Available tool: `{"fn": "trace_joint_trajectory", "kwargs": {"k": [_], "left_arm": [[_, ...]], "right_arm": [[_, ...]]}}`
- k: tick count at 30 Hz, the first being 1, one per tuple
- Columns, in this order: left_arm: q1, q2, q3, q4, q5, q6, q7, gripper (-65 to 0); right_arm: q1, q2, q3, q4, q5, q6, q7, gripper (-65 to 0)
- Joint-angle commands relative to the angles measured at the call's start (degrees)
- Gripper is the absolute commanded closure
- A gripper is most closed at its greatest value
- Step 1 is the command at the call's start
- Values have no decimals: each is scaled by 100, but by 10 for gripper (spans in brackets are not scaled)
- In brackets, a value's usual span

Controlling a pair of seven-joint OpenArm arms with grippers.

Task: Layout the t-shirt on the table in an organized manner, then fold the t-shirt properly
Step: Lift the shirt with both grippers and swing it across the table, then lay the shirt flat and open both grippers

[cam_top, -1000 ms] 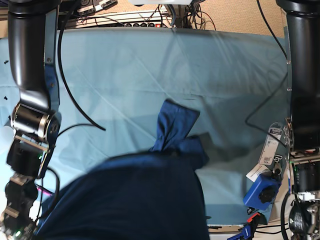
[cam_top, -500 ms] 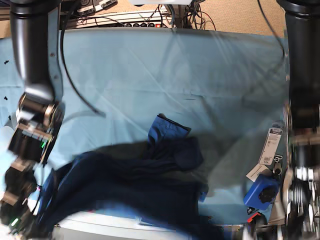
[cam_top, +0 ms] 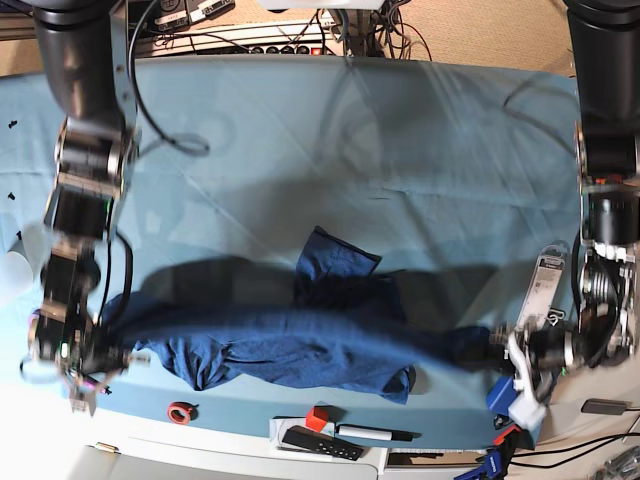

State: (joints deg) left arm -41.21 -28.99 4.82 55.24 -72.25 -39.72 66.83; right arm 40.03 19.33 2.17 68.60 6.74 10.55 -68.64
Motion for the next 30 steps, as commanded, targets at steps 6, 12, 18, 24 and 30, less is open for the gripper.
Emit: {"fn": "trace_joint_trajectory", "kwargs": {"k": [6,12,18,24,30], "left_arm": [[439,-87,-50,109,-824,-28,-90,0],[901,-234,-50,485,-1275,-28,354,0],[1272,-595,-50,1001,-1275,-28,455,0],[1799,-734,-50,1003,-1275,-28,560,0],[2575,-686,-50,1003,-1275,-28,560,0]], "right_arm": [[-1248,177,79,1818,-35,9,321,0],[-2739,179,284,3224,-391,7,426,0],[-3834,293,999,3790,-527,24,542,0],[-4529,369,1792,3788,-505,127,581,0],[-5045,367,2048,3786,-507,166,560,0]]}}
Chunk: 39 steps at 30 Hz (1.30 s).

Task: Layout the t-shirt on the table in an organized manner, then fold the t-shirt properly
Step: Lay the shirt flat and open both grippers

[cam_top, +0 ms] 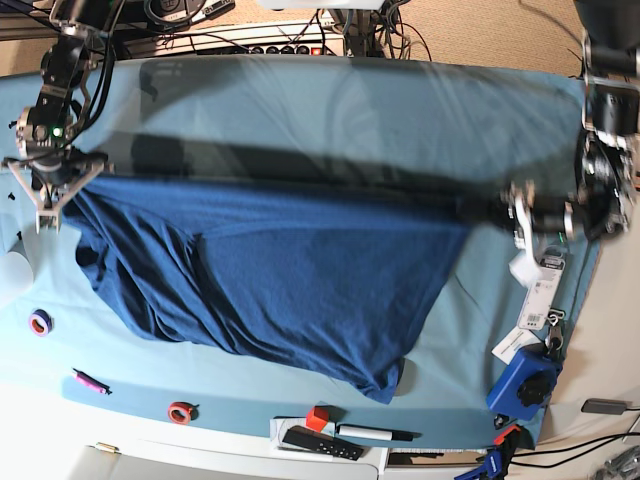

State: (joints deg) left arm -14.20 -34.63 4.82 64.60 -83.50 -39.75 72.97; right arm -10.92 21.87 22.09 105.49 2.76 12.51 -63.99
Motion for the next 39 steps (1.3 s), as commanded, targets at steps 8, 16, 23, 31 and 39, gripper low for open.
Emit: {"fn": "trace_joint_trajectory", "kwargs": {"k": [8,16,23,31,39], "left_arm": [[645,-61,-50,68,-150,-25,197,0],[1016,-61,-50,219,-150,-25,472,0],[1386,-61,-61,785,-150,-25,518,0],[1836,-61,-581,1943,745,-25,-286,0],[1832,-61,-769,2041,946,-25,-295,-33]], "right_arm": [[-382,114,52,94,-109,-33,70,0],[-625,116,52,92,-129,-31,-9,0],[-623,116,52,90,-289,-31,90,0],[-623,116,52,90,-560,-33,188,0],[-623,116,52,90,-562,-7,291,-144]]}}
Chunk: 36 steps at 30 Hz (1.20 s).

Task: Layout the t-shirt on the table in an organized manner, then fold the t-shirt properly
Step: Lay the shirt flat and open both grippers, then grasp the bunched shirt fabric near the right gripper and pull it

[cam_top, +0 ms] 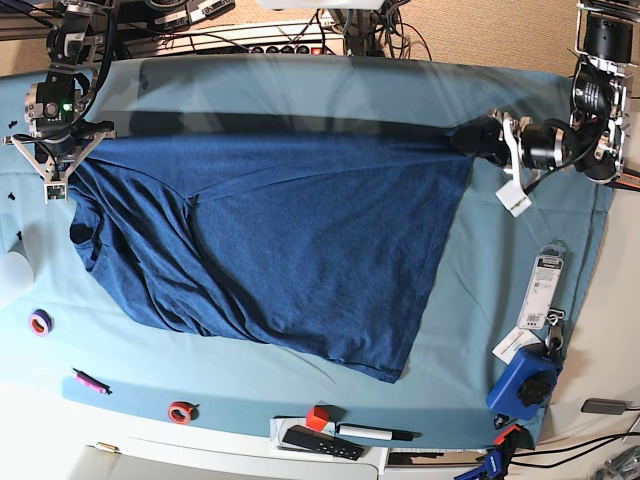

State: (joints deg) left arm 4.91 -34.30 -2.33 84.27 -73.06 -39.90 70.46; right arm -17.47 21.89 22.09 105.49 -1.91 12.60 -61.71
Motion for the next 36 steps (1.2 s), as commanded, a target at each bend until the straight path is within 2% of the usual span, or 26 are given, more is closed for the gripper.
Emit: {"fn": "trace_joint_trajectory", "kwargs": {"k": [1,3,4,9,13,17,20,25,29,34,36], "left_arm": [[-79,-94,-55,74,-98,-10,-46,-114],[-79,-94,-55,74,-98,-10,-46,-245],[-81,-96,-55,74,-98,-10,-46,-268],[-96,-101,-55,81,-11,-10,-42,-270],[-129,-229,-129,302,59,-10,-26,-271],[-127,-356,-614,911,201,-10,15,-271],[-127,-396,-1239,1401,201,-10,-96,-270],[-129,-393,-2507,1849,223,-10,-684,-270],[-127,-393,-3314,1862,304,-10,-857,-270],[-109,-393,-3692,1860,306,-10,-835,-270],[-94,-378,-3681,1860,330,-10,-837,-270]], "right_arm": [[33,114,52,90,-94,74,68,-194],[33,114,52,90,-94,221,68,-236],[33,114,52,90,-107,221,68,-236],[33,116,52,92,-780,197,267,-236],[35,278,52,92,-1095,-63,391,-236],[44,535,52,92,-1209,-479,597,-236],[142,586,52,92,-1178,-671,890,-236],[597,538,46,92,-205,-647,1062,-236],[1075,308,46,90,-13,-435,1204,-236],[1572,13,-107,-28,238,-136,1526,-237],[1801,-81,-308,-267,240,-70,1683,-263]]}}
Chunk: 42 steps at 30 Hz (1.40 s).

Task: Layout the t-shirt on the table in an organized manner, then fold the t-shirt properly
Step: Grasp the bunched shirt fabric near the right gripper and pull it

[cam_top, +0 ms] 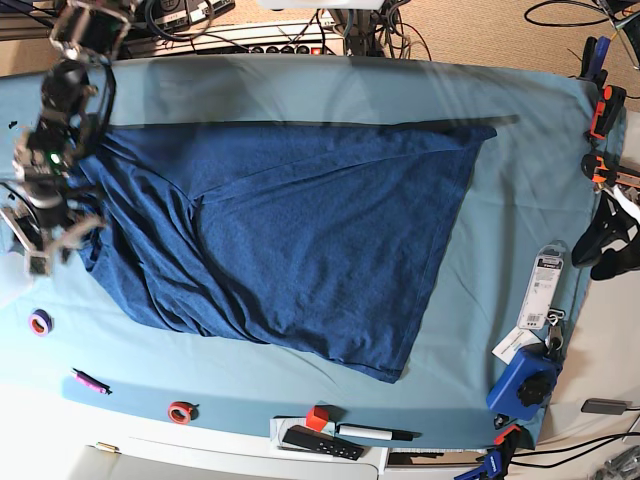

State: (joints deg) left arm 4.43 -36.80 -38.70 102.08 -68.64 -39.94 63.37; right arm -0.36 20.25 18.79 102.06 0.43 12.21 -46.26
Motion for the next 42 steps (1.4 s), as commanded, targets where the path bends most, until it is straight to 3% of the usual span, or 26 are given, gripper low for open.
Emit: {"fn": "trace_joint_trajectory", "kwargs": {"k": [1,7,11,17,23,29,31,35,42], "left_arm": [[-44,-114,-44,79,-109,-6,-129,-270],[-44,-96,-44,79,-17,-6,-133,-270],[-44,-96,-44,79,120,-6,-155,-270],[-46,-94,-44,79,116,-6,-155,-270],[-46,9,-44,79,116,-6,-153,-270],[-46,129,-44,79,114,-6,-175,-270],[-46,127,-44,79,109,-6,-175,-270],[-46,127,-44,79,111,-6,-175,-270],[-42,157,-42,79,114,-6,-173,-268]], "right_arm": [[229,52,-107,-125,2,-20,197,-271],[1294,35,-918,-1910,122,-24,474,-284],[2065,-74,-1189,-2894,1143,68,238,-327],[2695,-570,-1156,-3364,2264,673,-151,-327],[2931,-1001,-1156,-3873,1980,710,-37,-326],[2940,-1021,-1156,-4192,1274,490,249,-322],[2942,-1008,-1156,-4192,1150,476,321,-256],[2962,-994,-1156,-4192,1150,483,481,0],[3156,-992,-1156,-4011,1147,483,544,0]]}}
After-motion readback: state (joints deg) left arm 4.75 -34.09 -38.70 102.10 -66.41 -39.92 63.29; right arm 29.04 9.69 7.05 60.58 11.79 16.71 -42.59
